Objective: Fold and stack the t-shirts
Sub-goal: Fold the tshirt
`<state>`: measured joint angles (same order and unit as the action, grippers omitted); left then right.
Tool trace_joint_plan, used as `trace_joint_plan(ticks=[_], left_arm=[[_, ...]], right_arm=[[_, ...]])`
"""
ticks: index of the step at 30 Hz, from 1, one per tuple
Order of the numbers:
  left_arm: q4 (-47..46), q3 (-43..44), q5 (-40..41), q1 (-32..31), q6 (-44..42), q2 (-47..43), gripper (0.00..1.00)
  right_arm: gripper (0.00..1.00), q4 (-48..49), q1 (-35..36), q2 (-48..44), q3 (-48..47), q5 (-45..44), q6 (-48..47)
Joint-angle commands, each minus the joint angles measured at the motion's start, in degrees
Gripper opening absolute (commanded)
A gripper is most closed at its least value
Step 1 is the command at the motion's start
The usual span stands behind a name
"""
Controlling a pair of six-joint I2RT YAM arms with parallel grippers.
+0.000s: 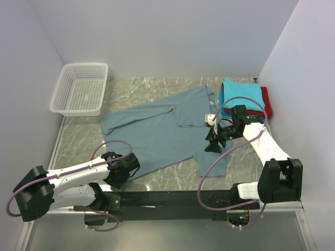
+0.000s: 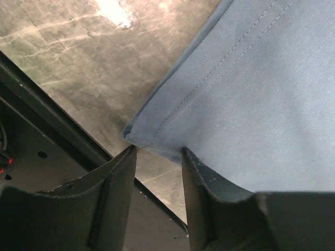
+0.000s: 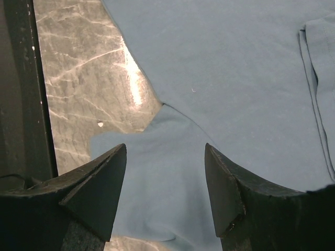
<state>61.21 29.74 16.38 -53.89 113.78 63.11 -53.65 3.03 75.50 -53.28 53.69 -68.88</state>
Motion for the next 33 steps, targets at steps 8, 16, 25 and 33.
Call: trace_joint_plan(ticks=[8, 16, 25, 33], left_arm=[[-1.5, 0.3, 4.3, 4.8, 2.7, 4.8, 0.18], [1.5, 3.1, 6.2, 4.8, -0.8, 1.1, 0.00], [1.6, 3.4, 6.6, 4.8, -3.0, -3.3, 0.00], [-0.1, 3.3, 6.1, 4.8, -3.8, -4.0, 0.00]], right_arm=[[0.68, -4.7, -1.0, -0.4, -0.8, 0.2, -4.4], [0.66, -10.9, -1.0, -6.8, 9.8, -21.7, -32.2], [0.63, -11.1, 0.7, -15.4, 20.2, -33.2, -50.7], [0.54, -7.5, 5.3, -14.4, 22.7, -35.7, -48.0]])
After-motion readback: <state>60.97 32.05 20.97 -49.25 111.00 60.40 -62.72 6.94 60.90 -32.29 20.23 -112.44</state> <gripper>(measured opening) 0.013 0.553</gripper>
